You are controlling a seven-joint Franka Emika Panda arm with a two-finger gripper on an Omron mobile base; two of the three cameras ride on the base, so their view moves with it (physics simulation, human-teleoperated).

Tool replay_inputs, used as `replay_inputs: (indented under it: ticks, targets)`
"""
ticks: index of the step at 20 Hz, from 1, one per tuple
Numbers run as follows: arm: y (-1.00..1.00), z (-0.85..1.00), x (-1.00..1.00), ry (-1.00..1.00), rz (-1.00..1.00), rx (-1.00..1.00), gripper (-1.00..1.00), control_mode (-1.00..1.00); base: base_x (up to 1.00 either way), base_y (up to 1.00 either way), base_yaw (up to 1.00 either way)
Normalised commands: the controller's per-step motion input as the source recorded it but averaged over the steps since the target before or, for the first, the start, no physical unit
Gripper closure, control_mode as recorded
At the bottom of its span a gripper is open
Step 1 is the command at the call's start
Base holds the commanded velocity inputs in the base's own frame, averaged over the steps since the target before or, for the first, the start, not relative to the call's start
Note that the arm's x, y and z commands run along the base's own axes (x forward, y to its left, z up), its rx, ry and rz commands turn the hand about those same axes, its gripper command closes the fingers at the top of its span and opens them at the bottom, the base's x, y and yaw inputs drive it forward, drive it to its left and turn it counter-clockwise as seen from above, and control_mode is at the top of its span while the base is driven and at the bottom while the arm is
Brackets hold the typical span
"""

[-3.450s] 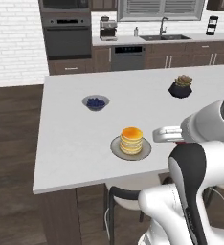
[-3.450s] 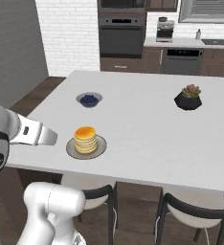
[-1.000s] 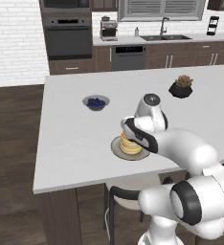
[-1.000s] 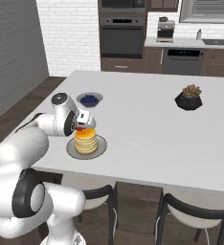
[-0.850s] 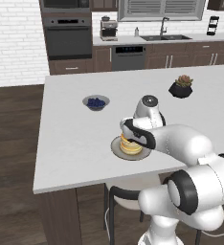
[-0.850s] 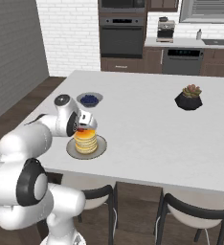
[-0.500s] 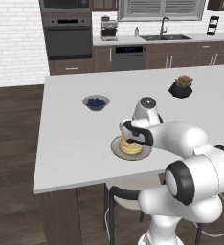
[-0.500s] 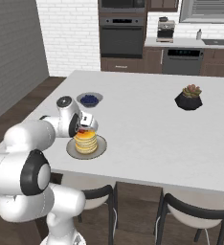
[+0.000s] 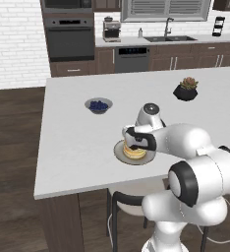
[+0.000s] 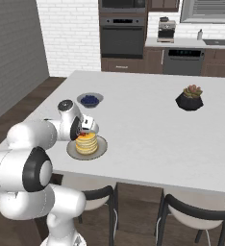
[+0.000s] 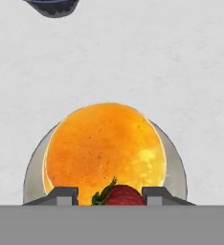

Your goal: Take the strawberry from the fridge and place it on top of the pancake, located on the dining counter.

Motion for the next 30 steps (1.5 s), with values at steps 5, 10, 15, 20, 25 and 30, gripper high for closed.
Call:
replay_inputs:
  ticks: [5,10,15,20,25,30]
  targets:
    - [-0.01,0.08,0.19,0.00,0.00,0.00,1.00,-1.00,0.00,0.00,0.00]
    - [0.00,0.04,0.26,0.00,0.00,0.00,1.00,-1.00,0.00,0.00,0.00]
    - [0.00,-0.06,0.10,0.01,0.00,0.00,1.00,-1.00,0.00,0.00,0.00]
    - [0.00,-0.31,0.00,0.04,0.00,0.00,1.00,-1.00,0.00,0.00,0.00]
    - [0.00,-0.13,0.00,0.03,0.00,0.00,1.00,-1.00,0.00,0.00,0.00]
    - [0.00,-0.05,0.00,0.01,0.00,0.00,1.00,-1.00,0.00,0.00,0.00]
